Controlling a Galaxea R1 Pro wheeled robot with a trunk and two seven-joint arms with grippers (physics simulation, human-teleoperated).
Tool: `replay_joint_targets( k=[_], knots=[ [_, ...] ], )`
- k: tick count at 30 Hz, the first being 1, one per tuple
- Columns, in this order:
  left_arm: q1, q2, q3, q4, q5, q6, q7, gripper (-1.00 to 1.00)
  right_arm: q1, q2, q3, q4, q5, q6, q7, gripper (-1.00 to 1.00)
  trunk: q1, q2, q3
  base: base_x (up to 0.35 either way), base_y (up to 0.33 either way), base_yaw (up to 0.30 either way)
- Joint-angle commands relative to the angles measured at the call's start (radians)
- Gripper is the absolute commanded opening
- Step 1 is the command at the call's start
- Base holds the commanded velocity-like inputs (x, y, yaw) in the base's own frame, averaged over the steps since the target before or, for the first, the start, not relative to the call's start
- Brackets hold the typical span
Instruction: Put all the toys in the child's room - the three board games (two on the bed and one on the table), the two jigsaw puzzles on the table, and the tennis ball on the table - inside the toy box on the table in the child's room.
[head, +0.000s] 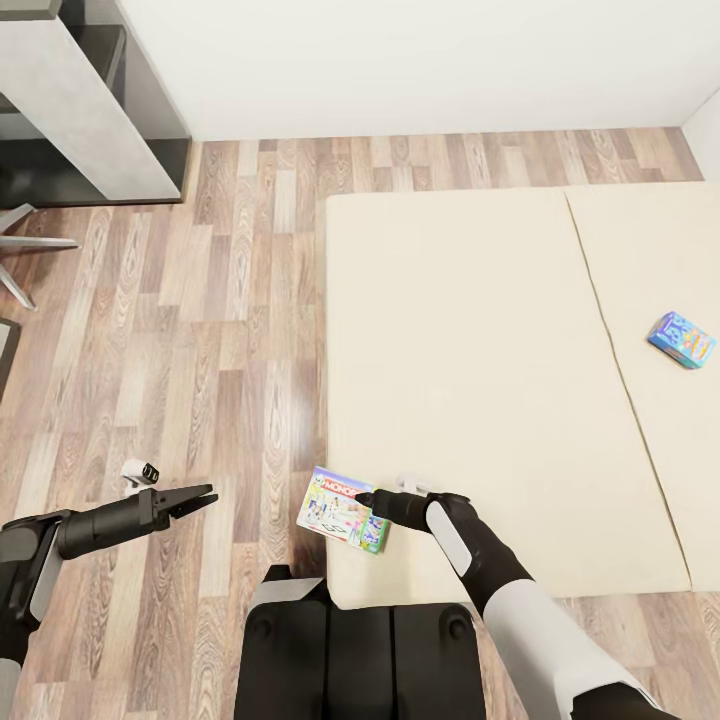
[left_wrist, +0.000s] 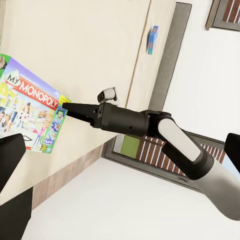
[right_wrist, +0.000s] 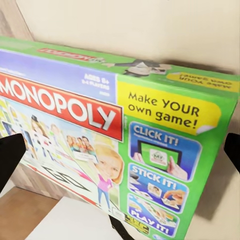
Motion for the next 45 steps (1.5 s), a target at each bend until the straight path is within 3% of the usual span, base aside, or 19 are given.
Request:
replay_joint_targets(
  k=[1, 15, 29, 35, 40, 45],
  knots=[
    [0.000, 0.000, 0.000, 0.000, -0.001, 0.011, -0.004, 1.00, 0.000, 0.000, 0.000, -0.001, 0.001, 0.004, 0.002, 1.00, 0.001, -0.001, -0.001, 0.000, 0.046, 0.000],
    [0.000, 0.000, 0.000, 0.000, -0.001, 0.011, -0.004, 1.00, 0.001, -0.001, 0.000, -0.001, 0.002, 0.004, 0.002, 1.00, 0.001, -0.001, 0.000, 0.000, 0.031, 0.000],
    [0.000, 0.000, 0.000, 0.000, -0.001, 0.011, -0.004, 1.00, 0.005, -0.015, -0.008, -0.013, 0.002, 0.006, 0.015, 1.00, 0.001, -0.001, 0.021, 0.000, 0.000, 0.000],
    [0.000, 0.000, 0.000, 0.000, -0.001, 0.011, -0.004, 1.00, 0.017, -0.019, -0.007, -0.114, -0.002, 0.010, 0.025, 1.00, 0.001, -0.001, 0.030, 0.000, 0.000, 0.000],
    [0.000, 0.000, 0.000, 0.000, -0.001, 0.011, -0.004, 1.00, 0.029, -0.022, -0.006, -0.264, -0.007, 0.017, 0.036, 1.00, 0.001, -0.001, 0.038, 0.000, 0.000, 0.000],
    [0.000, 0.000, 0.000, 0.000, -0.001, 0.011, -0.004, 1.00, 0.133, -0.051, -0.008, -0.439, -0.008, 0.017, 0.158, 1.00, 0.001, -0.001, 0.046, 0.000, 0.000, 0.000]
  ],
)
